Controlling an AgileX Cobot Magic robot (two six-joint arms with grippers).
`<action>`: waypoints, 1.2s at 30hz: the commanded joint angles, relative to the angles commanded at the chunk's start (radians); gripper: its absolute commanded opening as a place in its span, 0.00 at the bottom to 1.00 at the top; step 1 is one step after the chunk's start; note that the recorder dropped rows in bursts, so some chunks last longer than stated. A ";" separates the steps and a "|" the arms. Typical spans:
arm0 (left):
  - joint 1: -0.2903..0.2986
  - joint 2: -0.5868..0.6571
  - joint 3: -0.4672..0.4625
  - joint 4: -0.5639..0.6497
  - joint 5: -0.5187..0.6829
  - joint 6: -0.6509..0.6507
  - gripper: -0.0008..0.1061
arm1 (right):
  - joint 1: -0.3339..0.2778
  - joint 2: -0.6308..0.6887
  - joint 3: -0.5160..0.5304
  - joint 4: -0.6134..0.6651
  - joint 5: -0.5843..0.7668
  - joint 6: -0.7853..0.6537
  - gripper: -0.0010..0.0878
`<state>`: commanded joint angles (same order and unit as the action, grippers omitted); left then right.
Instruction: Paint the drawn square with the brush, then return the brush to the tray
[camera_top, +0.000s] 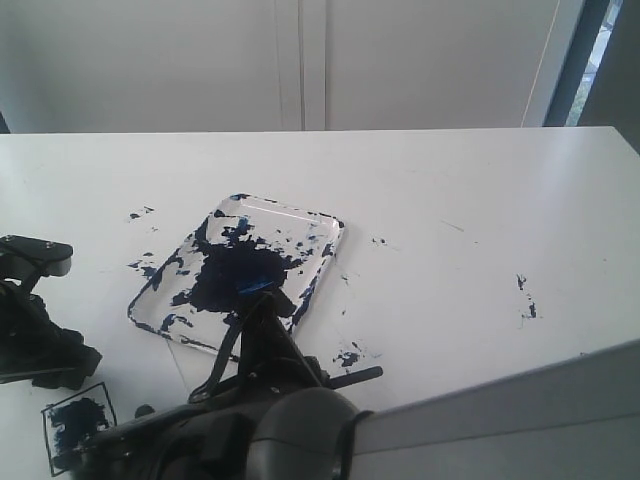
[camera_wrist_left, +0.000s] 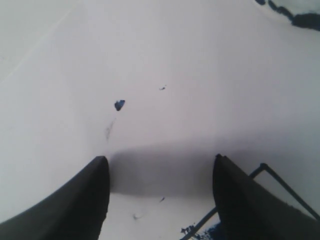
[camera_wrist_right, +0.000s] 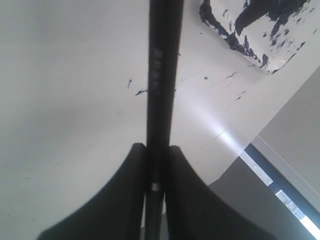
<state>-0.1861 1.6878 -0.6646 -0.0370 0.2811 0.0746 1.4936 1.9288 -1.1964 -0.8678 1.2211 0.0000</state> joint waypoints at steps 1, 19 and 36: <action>0.000 0.000 0.000 0.000 0.000 0.000 0.61 | 0.000 0.002 0.000 0.000 0.000 0.000 0.01; 0.000 0.000 0.000 0.000 0.002 0.004 0.61 | -0.068 0.107 -0.052 -0.170 0.000 0.116 0.01; 0.000 0.000 0.000 0.000 -0.005 0.004 0.61 | -0.088 0.107 -0.052 -0.179 -0.072 0.136 0.01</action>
<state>-0.1861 1.6878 -0.6646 -0.0370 0.2764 0.0786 1.4058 2.0360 -1.2483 -1.0464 1.1495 0.1361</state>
